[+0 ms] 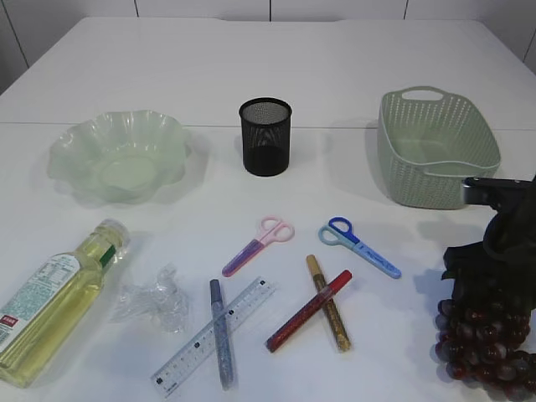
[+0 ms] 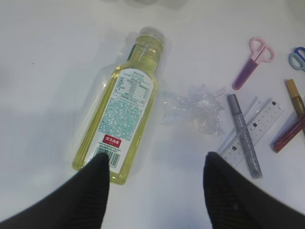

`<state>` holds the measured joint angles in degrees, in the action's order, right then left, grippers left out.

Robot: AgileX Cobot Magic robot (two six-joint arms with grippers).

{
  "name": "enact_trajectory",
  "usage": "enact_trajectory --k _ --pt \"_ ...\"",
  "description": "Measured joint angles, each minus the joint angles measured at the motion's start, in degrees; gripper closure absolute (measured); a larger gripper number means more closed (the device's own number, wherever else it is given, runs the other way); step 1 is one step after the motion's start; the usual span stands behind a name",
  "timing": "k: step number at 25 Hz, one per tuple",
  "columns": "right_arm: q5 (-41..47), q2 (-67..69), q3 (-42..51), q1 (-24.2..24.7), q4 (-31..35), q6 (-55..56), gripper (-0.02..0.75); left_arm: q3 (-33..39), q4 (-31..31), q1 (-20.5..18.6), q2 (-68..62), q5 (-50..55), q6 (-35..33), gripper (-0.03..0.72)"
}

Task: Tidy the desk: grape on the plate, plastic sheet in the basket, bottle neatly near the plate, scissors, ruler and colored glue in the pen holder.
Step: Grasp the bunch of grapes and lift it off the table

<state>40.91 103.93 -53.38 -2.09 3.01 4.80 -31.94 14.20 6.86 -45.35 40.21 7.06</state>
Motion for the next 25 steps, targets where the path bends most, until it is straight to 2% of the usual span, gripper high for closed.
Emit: enact_trajectory --k 5,13,18,25 --pt "-0.10 0.25 0.00 0.00 1.09 0.00 0.174 0.00 0.00 0.00 0.00 0.00 0.00 0.231" --pt "0.79 0.25 -0.42 0.00 1.97 0.00 0.451 0.00 0.00 0.00 0.00 0.00 0.00 0.231" --pt "1.78 -0.24 -0.47 0.00 2.09 -0.92 0.510 0.00 0.00 0.00 0.00 0.00 0.00 0.231" --pt "5.20 -6.19 -0.36 0.00 3.35 -4.80 0.524 0.00 0.00 0.00 0.00 0.00 0.00 0.231"
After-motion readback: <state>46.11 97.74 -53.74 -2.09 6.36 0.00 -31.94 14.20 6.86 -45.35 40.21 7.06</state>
